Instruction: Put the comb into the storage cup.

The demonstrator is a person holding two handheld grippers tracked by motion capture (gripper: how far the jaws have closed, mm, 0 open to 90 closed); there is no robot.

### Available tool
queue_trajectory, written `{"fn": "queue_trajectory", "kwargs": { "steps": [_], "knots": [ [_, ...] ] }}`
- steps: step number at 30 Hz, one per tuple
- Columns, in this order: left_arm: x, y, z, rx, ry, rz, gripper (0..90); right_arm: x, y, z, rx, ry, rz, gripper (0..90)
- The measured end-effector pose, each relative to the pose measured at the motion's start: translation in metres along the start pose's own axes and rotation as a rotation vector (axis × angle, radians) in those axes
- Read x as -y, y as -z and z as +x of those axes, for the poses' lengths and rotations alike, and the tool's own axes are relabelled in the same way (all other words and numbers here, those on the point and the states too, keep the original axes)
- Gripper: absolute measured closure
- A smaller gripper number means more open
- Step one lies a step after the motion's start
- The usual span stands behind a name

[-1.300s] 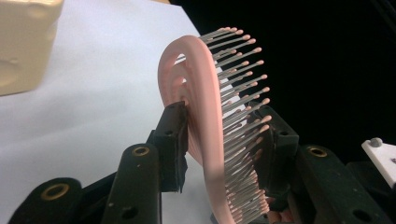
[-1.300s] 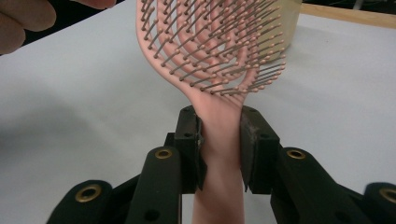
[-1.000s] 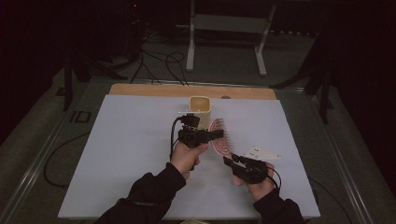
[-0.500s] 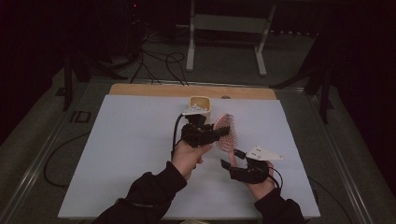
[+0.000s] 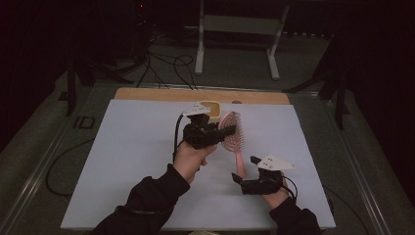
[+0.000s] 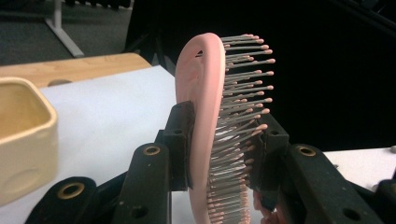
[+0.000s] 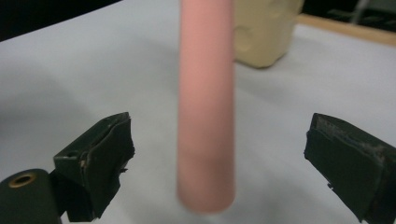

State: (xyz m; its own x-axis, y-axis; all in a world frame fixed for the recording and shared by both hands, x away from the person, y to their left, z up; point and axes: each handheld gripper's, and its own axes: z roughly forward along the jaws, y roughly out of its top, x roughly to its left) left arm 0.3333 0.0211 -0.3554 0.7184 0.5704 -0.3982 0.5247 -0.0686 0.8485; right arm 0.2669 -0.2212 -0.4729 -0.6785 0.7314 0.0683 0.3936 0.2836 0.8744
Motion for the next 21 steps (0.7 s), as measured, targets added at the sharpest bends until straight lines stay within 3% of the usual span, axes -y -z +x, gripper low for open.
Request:
{"fn": "queue_trajectory", "kwargs": {
  "steps": [6,10,15,21],
  "knots": [
    [-0.006,0.008,0.006,-0.023,-0.009,-0.015,66.1,0.002,0.0,0.001,-0.02,0.024,0.015,7.0],
    [-0.01,0.01,0.013,-0.017,-0.008,-0.016,66.1,0.004,0.0,0.001,-0.019,0.031,0.028,7.1],
    [-0.013,0.014,0.02,-0.026,-0.01,-0.009,66.1,0.007,0.005,-0.002,-0.049,0.05,0.01,7.2],
    [-0.018,0.021,0.026,-0.049,-0.014,-0.032,66.1,0.012,0.012,-0.007,-0.05,0.049,-0.007,7.2]
  ]
}}
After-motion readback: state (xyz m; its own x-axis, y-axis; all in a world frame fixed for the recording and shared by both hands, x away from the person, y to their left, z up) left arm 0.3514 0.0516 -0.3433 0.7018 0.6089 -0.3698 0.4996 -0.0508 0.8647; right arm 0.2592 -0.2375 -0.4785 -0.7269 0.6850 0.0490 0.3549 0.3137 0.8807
